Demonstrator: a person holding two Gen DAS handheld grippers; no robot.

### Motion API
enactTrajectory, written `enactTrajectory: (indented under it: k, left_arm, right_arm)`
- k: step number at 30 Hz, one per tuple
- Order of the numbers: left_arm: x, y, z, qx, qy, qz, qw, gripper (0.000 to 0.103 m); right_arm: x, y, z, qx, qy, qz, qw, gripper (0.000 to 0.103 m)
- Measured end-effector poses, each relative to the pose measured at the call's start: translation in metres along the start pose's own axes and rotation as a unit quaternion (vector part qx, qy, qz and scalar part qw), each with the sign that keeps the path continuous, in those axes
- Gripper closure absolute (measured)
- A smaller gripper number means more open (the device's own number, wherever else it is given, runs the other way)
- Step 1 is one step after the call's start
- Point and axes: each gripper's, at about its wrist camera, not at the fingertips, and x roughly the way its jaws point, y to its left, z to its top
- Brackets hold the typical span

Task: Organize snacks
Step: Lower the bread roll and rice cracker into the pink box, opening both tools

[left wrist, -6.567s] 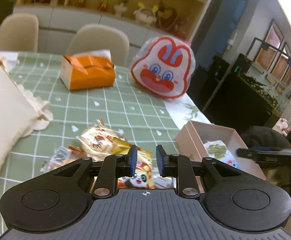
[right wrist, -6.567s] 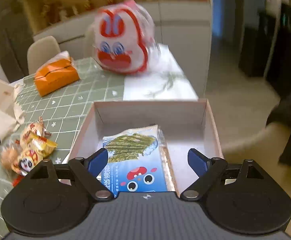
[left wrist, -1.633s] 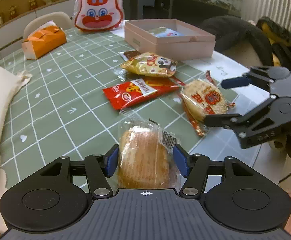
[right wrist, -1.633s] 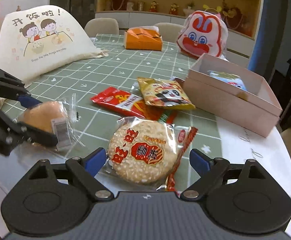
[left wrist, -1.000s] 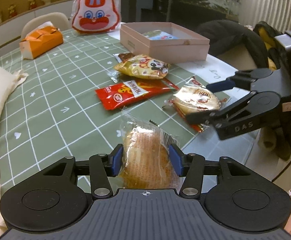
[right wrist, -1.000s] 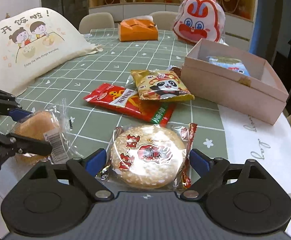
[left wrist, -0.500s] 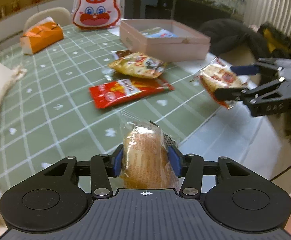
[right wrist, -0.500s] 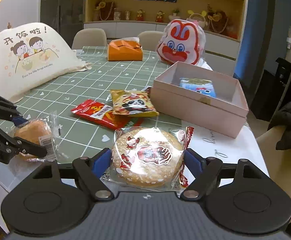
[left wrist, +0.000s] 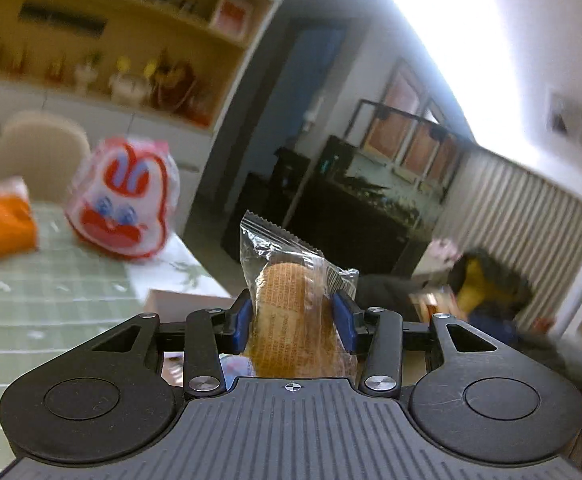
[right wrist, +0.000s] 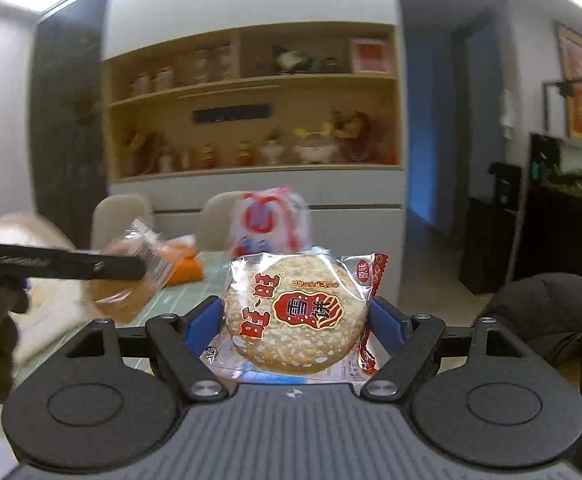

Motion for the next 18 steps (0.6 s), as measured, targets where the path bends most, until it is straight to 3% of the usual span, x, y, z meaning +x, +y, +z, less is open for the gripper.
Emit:
enactTrajectory:
  k: [3,5,7,11,15,18]
  left_arm:
    - [0.073,0.025,-0.003,-0.065,0.052,-0.012,0.9964,0.056]
    - [0.118,0.04,-0.019,-0.076,0.104,0.025,0.9914,0.056]
    - [0.132,0.049,-0.027,-0.069,0.108,0.04,0.991,0.056]
    - [0.106,0.065,-0.023,-0.08,0.06,0.033,0.9944,0.056]
    - [0.059,0.078,-0.019,-0.079,0.029,0.056,0.9949,0.056]
    - [0.022,0.087,-0.025,-0.082,0.028,0.079,0.9931,0.056]
  right_arm:
    - [0.031,-0.02,0.004,0.016,0.017,-0.017,1.0,0.023]
    - [0.051,-0.03,0.0,0.016,0.03,-0.03,0.999,0.023]
    - [0.073,-0.041,-0.004,0.022,0.044,-0.033,0.998,0.023]
    - [0.106,-0.056,-0.004,0.047,0.066,-0.02,0.996,0.023]
    - [0.152,-0.062,0.012,0.097,0.072,0.022,0.992,0.022]
    - [0.207,-0.06,0.018,0.13,0.103,0.052,0.985,0.012]
